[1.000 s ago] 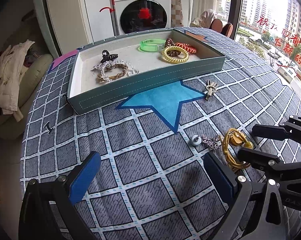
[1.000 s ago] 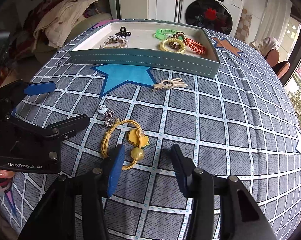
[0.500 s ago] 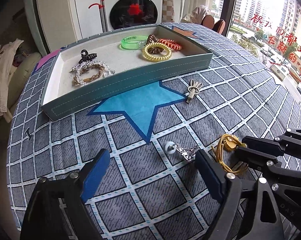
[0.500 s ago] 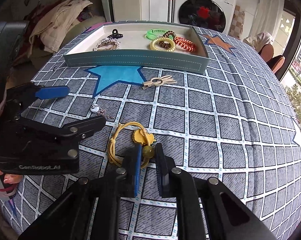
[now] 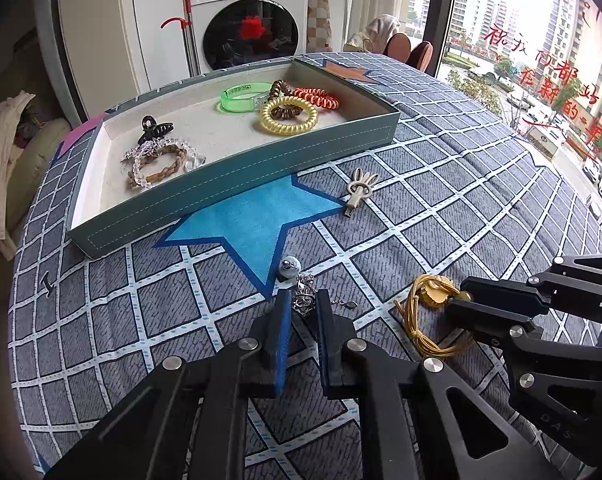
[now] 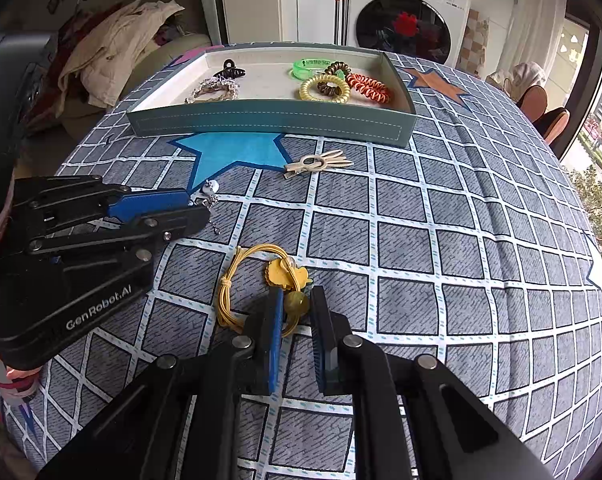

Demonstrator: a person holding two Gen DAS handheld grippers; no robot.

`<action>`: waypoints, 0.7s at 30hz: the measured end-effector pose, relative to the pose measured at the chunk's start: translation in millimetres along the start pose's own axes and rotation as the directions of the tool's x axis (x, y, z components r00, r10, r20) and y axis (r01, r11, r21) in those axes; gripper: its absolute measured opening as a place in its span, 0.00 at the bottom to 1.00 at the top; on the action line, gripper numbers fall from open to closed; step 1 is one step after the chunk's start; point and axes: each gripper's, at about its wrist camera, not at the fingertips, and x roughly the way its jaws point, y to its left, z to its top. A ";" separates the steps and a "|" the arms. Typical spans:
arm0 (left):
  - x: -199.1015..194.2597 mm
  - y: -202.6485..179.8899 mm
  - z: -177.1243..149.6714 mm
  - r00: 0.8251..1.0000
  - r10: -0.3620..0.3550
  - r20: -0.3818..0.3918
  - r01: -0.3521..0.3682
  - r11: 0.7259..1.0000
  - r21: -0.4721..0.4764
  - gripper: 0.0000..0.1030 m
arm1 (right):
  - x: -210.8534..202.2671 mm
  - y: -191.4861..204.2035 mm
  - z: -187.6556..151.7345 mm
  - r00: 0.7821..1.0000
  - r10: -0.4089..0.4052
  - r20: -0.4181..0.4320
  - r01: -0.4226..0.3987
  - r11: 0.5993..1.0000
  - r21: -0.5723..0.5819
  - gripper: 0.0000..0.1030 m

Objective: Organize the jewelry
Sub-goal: 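Grasp the silver ball charm with the left tool while the right tool grasps the yellow cord keychain, then carry the silver charm with the left tool while the right tool carries the yellow keychain into the tray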

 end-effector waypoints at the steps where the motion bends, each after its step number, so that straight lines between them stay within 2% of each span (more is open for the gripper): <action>1: -0.7 2.7 -0.3 1.000 -0.010 0.000 0.010 1.000 -0.014 0.31 | 0.0 0.3 0.1 1.000 -0.001 0.000 0.001 1.000 0.000 0.14; 9: -6.6 19.8 -4.8 0.999 -0.033 0.001 0.033 0.995 -0.098 0.31 | -1.2 -2.5 -0.7 1.000 0.013 0.002 -0.013 1.000 0.021 0.14; 21: -24.1 34.6 -3.0 0.999 -0.018 0.033 0.023 0.990 -0.139 0.31 | -9.5 -10.5 9.0 0.999 0.044 0.027 -0.046 0.996 0.072 0.14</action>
